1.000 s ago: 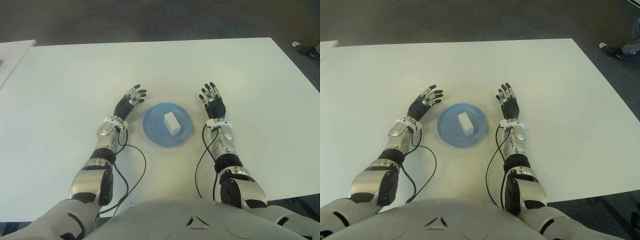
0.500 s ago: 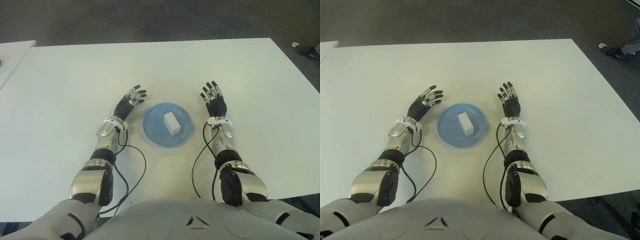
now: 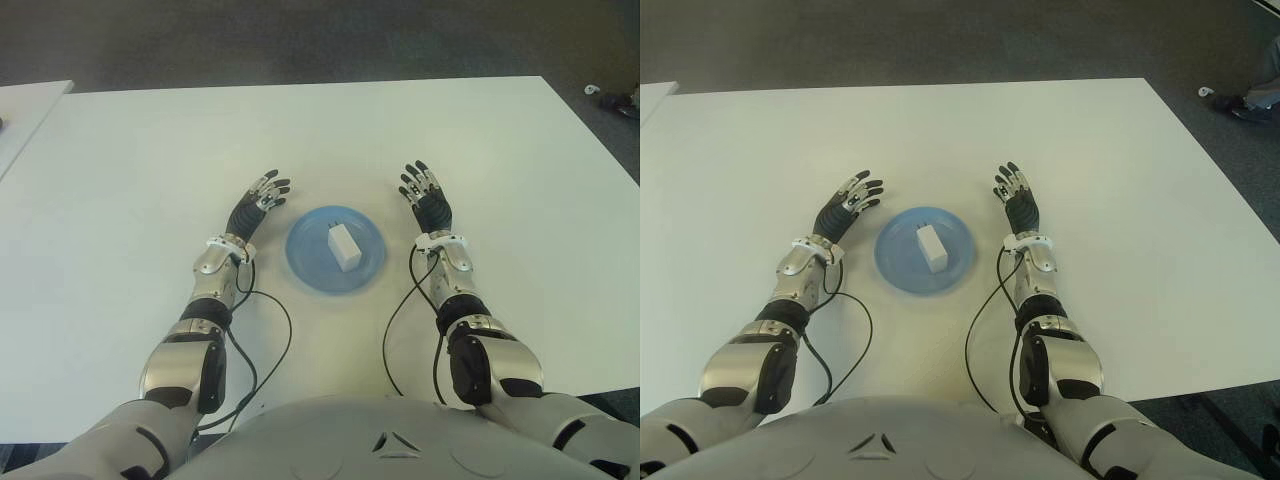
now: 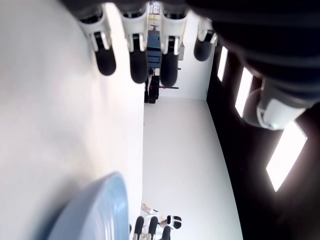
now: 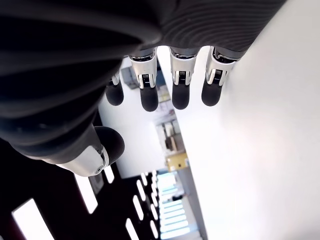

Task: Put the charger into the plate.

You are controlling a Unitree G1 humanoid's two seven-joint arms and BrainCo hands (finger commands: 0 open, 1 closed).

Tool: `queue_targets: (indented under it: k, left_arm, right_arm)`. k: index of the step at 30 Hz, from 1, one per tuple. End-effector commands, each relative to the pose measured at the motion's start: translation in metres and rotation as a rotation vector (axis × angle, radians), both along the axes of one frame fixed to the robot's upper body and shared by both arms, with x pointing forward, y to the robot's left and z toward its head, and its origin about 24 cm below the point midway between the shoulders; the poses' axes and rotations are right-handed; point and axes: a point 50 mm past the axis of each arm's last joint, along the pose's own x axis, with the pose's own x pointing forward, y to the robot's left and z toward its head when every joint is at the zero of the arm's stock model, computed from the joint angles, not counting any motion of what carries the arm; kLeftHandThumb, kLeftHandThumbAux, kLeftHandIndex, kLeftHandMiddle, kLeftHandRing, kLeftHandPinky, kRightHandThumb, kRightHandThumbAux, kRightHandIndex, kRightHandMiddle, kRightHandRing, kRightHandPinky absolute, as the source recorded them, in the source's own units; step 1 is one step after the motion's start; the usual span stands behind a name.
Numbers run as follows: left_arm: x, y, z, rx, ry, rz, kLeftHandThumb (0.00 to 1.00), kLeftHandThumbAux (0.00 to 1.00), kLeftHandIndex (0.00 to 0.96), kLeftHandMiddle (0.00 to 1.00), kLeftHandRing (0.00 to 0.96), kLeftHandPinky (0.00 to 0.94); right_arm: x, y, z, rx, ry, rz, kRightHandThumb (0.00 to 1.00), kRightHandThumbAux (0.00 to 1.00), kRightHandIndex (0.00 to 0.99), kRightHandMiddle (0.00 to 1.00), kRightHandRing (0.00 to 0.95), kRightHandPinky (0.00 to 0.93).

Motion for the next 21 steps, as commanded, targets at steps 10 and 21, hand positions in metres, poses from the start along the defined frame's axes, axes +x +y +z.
queue_targets:
  k: [10, 21]
  left_arm:
    - [-0.016, 0.0053, -0.0191, -0.013, 0.079, 0.093, 0.0, 0.468, 0.036, 0.111, 0.082, 0.07]
    - [-0.0165, 0.006, -0.0181, 0.019, 0.06, 0.138, 0.0, 0.524, 0.003, 0.025, 0.011, 0.007]
  right_arm:
    - [-0.0278, -0.0012, -0.0354, -0.064, 0.167, 0.033, 0.031, 0.609, 0.059, 0.127, 0.084, 0.042]
    - [-0.0309, -0.0021, -0.0355, -0.097, 0.147, 0.053, 0.026, 0.611, 0.064, 0.125, 0.079, 0.04]
